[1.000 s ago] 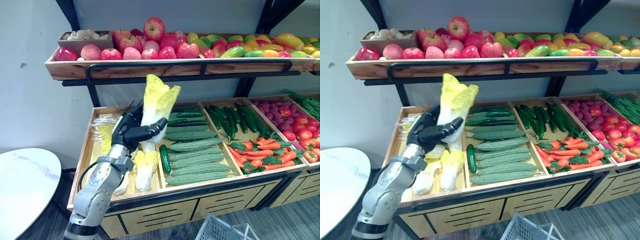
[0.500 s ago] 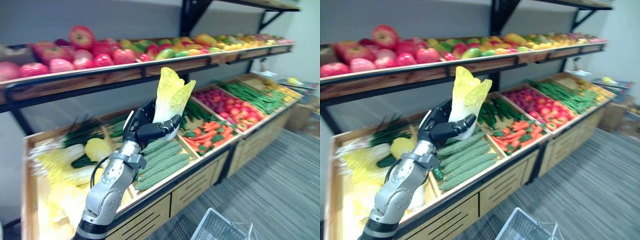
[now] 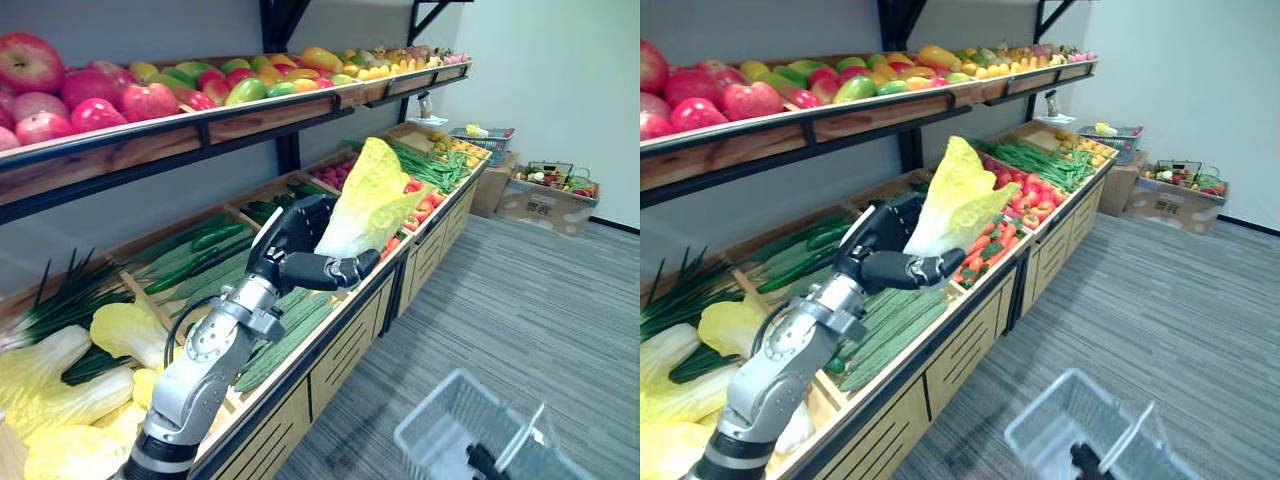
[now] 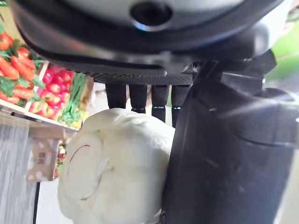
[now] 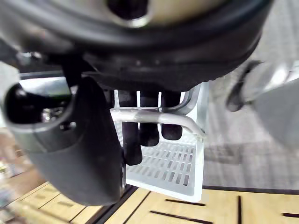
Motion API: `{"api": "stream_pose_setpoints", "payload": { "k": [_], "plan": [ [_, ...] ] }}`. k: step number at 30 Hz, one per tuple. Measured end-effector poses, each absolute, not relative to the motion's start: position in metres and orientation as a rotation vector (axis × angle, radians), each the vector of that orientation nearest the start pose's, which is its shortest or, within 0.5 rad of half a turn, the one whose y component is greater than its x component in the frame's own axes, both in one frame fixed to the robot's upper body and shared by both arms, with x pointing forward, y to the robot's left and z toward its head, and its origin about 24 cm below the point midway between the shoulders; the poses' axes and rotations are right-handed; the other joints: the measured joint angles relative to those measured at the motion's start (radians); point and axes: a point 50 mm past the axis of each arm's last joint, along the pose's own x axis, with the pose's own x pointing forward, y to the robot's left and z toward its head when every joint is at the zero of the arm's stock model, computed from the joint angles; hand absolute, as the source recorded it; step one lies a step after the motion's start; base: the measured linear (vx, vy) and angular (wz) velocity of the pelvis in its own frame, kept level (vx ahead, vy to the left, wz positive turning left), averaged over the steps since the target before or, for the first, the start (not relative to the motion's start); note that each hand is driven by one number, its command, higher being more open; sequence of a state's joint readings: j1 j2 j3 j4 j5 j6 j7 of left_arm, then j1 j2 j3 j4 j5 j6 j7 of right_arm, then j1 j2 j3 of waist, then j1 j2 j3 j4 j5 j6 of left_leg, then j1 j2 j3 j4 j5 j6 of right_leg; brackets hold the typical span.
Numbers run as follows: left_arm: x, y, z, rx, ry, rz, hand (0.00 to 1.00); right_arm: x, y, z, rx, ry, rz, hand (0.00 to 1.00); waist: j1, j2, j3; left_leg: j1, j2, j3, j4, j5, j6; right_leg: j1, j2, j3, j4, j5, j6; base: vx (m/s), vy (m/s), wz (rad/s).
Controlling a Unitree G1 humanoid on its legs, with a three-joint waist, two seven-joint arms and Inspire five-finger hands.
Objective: Pick vegetable in the basket
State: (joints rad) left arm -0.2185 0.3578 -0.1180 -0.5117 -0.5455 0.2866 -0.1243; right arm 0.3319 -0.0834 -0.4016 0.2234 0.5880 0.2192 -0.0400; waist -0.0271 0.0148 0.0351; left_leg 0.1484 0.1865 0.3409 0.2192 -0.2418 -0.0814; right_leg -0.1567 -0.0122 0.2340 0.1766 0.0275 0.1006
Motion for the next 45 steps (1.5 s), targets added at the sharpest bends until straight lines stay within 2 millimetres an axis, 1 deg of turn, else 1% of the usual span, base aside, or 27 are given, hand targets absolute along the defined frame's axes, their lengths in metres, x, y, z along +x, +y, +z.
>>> {"api": "stream_pose_setpoints", "payload": {
  "k": [1, 2, 3, 4, 5, 6, 7, 8, 9, 11, 13, 16, 17, 18, 22, 25, 27, 30, 34, 39, 44, 45],
  "plan": [
    [0.248, 0.125, 0.184, -0.091, -0.365, -0.569, 0.00, 0.131, -0.281, -0.047, 0.455, 0.486, -0.574, 0.00, 0.000, 0.000, 0.000, 0.005, 0.002, 0.001, -0.014, 0.000, 0.000, 0.004, 0.006, 0.007, -0.021, 0.018, 0.000, 0.01, -0.001, -0.28],
    [0.247, 0.126, 0.187, -0.076, -0.385, -0.577, 0.00, 0.141, -0.291, -0.025, 0.388, 0.415, -0.537, 0.00, 0.000, 0.003, -0.002, 0.006, 0.002, 0.002, -0.021, 0.000, 0.000, 0.004, 0.010, 0.013, -0.029, 0.026, 0.000, -0.01, 0.009, -0.22],
    [0.246, 0.127, 0.188, -0.058, -0.399, -0.584, 0.00, 0.150, -0.303, 0.005, 0.290, 0.324, -0.494, 0.00, -0.002, 0.002, -0.001, 0.008, 0.002, 0.002, -0.025, 0.000, 0.000, 0.004, 0.011, 0.014, -0.033, 0.031, 0.001, -0.02, 0.012, -0.11],
    [0.246, 0.127, 0.188, -0.050, -0.403, -0.588, 0.00, 0.153, -0.308, 0.021, 0.249, 0.273, -0.474, 0.00, -0.003, 0.001, -0.001, 0.010, 0.002, 0.003, -0.026, 0.000, 0.000, 0.004, 0.011, 0.014, -0.033, 0.032, 0.001, -0.03, 0.014, -0.05],
    [0.246, 0.128, 0.188, -0.037, -0.403, -0.594, 0.00, 0.157, -0.316, 0.044, 0.184, 0.201, -0.443, 0.00, -0.004, -0.001, -0.001, 0.013, 0.002, 0.004, -0.028, 0.000, -0.001, 0.006, 0.013, 0.015, -0.033, 0.033, 0.001, -0.03, 0.017, -0.06],
    [0.246, 0.129, 0.189, -0.018, -0.403, -0.595, 0.00, 0.163, -0.322, 0.071, 0.113, 0.115, -0.398, 0.00, -0.005, -0.003, -0.001, 0.017, 0.002, 0.008, -0.030, 0.000, -0.001, 0.008, 0.014, 0.018, -0.035, 0.035, 0.001, -0.05, 0.028, -0.09],
    [0.246, 0.131, 0.189, 0.001, -0.406, -0.588, 0.00, 0.169, -0.324, 0.094, 0.058, 0.041, -0.350, 0.00, -0.008, -0.007, -0.002, 0.023, 0.002, 0.011, -0.034, 0.001, -0.004, 0.012, 0.016, 0.022, -0.041, 0.039, 0.001, -0.05, 0.029, -0.09],
    [0.246, 0.131, 0.189, 0.006, -0.407, -0.584, 0.00, 0.172, -0.324, 0.103, 0.038, 0.010, -0.327, 0.00, -0.008, -0.008, -0.003, 0.025, 0.002, 0.012, -0.037, 0.002, -0.005, 0.015, 0.016, 0.022, -0.046, 0.042, 0.001, -0.06, 0.031, -0.08],
    [0.246, 0.132, 0.190, 0.010, -0.410, -0.578, 0.00, 0.178, -0.321, 0.118, 0.007, -0.043, -0.281, 0.00, -0.012, -0.012, -0.005, 0.030, 0.002, 0.015, -0.041, 0.004, -0.011, 0.020, 0.017, 0.024, -0.056, 0.048, 0.001, -0.04, 0.023, -0.08],
    [0.246, 0.132, 0.191, 0.008, -0.418, -0.571, 0.00, 0.184, -0.314, 0.131, -0.014, -0.098, -0.211, 0.00, -0.013, -0.017, -0.007, 0.030, 0.002, 0.024, -0.043, 0.006, -0.023, 0.019, 0.017, 0.030, -0.064, 0.055, 0.001, -0.04, 0.029, -0.11],
    [0.247, 0.133, 0.191, 0.002, -0.418, -0.543, 0.00, 0.188, -0.306, 0.137, -0.014, -0.114, -0.142, 0.00, -0.012, -0.017, -0.007, 0.033, 0.000, 0.034, -0.043, 0.006, -0.030, 0.017, 0.017, 0.039, -0.068, 0.060, 0.002, -0.03, 0.032, -0.13],
    [0.247, 0.137, 0.194, -0.009, -0.442, -0.493, 0.00, 0.190, -0.302, 0.131, 0.003, -0.064, -0.112, 0.00, -0.012, -0.017, -0.007, 0.039, -0.003, 0.041, -0.045, 0.007, -0.032, 0.017, 0.017, 0.048, -0.071, 0.064, 0.004, -0.01, 0.041, -0.12],
    [0.248, 0.144, 0.200, -0.018, -0.484, -0.433, 0.00, 0.194, -0.300, 0.122, 0.037, 0.014, -0.084, 0.00, -0.016, -0.015, -0.008, 0.042, -0.004, 0.052, -0.048, 0.007, -0.032, 0.016, 0.018, 0.053, -0.073, 0.067, 0.005, 0.00, 0.056, -0.15],
    [0.248, 0.148, 0.204, -0.023, -0.510, -0.399, 0.00, 0.196, -0.299, 0.119, 0.031, 0.049, -0.069, 0.00, -0.017, -0.013, -0.009, 0.043, -0.005, 0.056, -0.050, 0.008, -0.033, 0.015, 0.019, 0.056, -0.076, 0.070, 0.005, 0.00, 0.046, -0.12],
    [0.248, 0.156, 0.221, -0.036, -0.616, -0.330, 0.00, 0.200, -0.292, 0.109, 0.012, 0.165, -0.013, 0.00, -0.018, -0.013, -0.009, 0.044, -0.006, 0.057, -0.052, 0.008, -0.034, 0.016, 0.019, 0.057, -0.078, 0.074, 0.007, 0.00, 0.023, -0.02],
    [0.246, 0.156, 0.229, -0.029, -0.679, -0.315, 0.00, 0.202, -0.284, 0.106, 0.008, 0.190, 0.041, 0.00, -0.017, -0.011, -0.010, 0.045, -0.011, 0.057, -0.053, 0.008, -0.034, 0.017, 0.015, 0.060, -0.080, 0.079, 0.010, -0.01, 0.038, -0.02],
    [0.246, 0.156, 0.230, -0.028, -0.693, -0.320, 0.00, 0.204, -0.282, 0.108, 0.003, 0.182, 0.059, 0.00, -0.016, -0.011, -0.010, 0.046, -0.013, 0.057, -0.052, 0.008, -0.034, 0.020, 0.012, 0.060, -0.087, 0.084, 0.010, -0.02, 0.037, -0.02],
    [0.245, 0.155, 0.230, -0.003, -0.697, -0.322, 0.00, 0.212, -0.277, 0.114, -0.002, 0.162, 0.086, 0.00, -0.017, -0.012, -0.011, 0.044, -0.013, 0.060, -0.049, 0.008, -0.034, 0.022, 0.011, 0.064, -0.099, 0.095, 0.009, -0.02, 0.028, -0.05],
    [0.246, 0.148, 0.227, 0.084, -0.693, -0.347, 0.00, 0.220, -0.274, 0.124, -0.039, 0.142, 0.114, 0.00, -0.013, -0.011, -0.012, 0.044, -0.011, 0.059, -0.043, 0.008, -0.034, 0.034, 0.010, 0.064, -0.119, 0.108, 0.008, 0.00, 0.000, 0.00],
    [0.247, 0.136, 0.215, 0.208, -0.655, -0.402, 0.00, 0.221, -0.268, 0.133, -0.084, 0.132, 0.156, 0.00, -0.009, -0.011, -0.026, 0.033, -0.010, 0.059, -0.040, 0.008, -0.034, 0.039, 0.007, 0.064, -0.149, 0.127, 0.007, 0.00, 0.000, 0.00],
    [0.246, 0.129, 0.201, 0.344, -0.617, -0.423, 0.00, 0.224, -0.259, 0.134, -0.086, 0.152, 0.223, 0.00, -0.010, -0.010, -0.038, 0.025, -0.010, 0.058, -0.038, 0.008, -0.034, 0.040, 0.004, 0.064, -0.167, 0.138, 0.007, 0.00, 0.007, 0.00],
    [0.247, 0.130, 0.197, 0.374, -0.606, -0.417, 0.00, 0.226, -0.253, 0.133, -0.084, 0.163, 0.252, 0.00, -0.010, -0.010, -0.039, 0.024, -0.010, 0.058, -0.037, 0.008, -0.034, 0.040, 0.003, 0.064, -0.167, 0.139, 0.008, 0.00, 0.000, 0.00]
  ]
}}
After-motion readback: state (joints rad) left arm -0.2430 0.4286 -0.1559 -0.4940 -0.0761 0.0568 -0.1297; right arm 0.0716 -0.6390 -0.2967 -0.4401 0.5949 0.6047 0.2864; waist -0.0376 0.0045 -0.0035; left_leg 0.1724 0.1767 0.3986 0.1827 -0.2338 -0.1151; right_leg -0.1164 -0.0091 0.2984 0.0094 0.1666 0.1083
